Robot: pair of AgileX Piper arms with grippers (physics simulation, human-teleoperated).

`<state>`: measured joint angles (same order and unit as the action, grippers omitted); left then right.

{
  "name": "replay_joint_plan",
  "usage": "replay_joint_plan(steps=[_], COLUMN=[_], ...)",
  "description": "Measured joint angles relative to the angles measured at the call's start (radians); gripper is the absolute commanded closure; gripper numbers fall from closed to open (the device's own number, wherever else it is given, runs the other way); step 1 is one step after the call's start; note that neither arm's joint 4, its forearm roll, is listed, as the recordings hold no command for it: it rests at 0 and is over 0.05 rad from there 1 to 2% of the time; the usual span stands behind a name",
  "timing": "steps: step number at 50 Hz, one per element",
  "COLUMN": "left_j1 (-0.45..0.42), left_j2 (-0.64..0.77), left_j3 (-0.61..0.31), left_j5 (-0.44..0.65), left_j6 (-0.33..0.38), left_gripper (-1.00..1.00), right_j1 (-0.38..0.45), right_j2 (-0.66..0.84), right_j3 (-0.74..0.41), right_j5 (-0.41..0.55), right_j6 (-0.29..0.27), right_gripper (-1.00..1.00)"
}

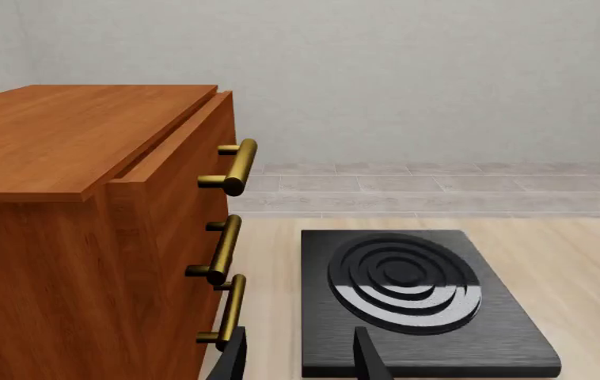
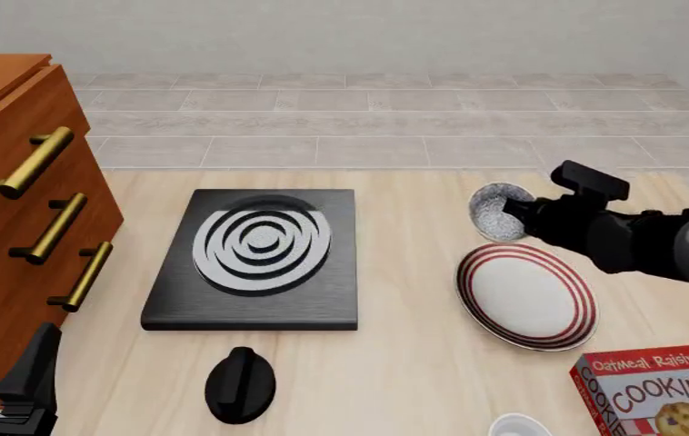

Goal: Pick the akita bowl on the stove and place it on the plate.

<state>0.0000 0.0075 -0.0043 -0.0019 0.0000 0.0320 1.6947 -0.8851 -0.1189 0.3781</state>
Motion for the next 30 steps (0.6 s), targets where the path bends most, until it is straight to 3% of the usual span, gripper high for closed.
replay_joint_plan(steps=[30], left_j1=[0.000], left_j2=[0.000], left_j3=[0.000], left_j5=[0.000], left_j6=[0.000], left_gripper=[-1.00], right_j1=[-0.044], right_j2=[0.023], right_j3=[0.122], right_j5=[-0.107], right_j6=[0.031], right_gripper=[1.00])
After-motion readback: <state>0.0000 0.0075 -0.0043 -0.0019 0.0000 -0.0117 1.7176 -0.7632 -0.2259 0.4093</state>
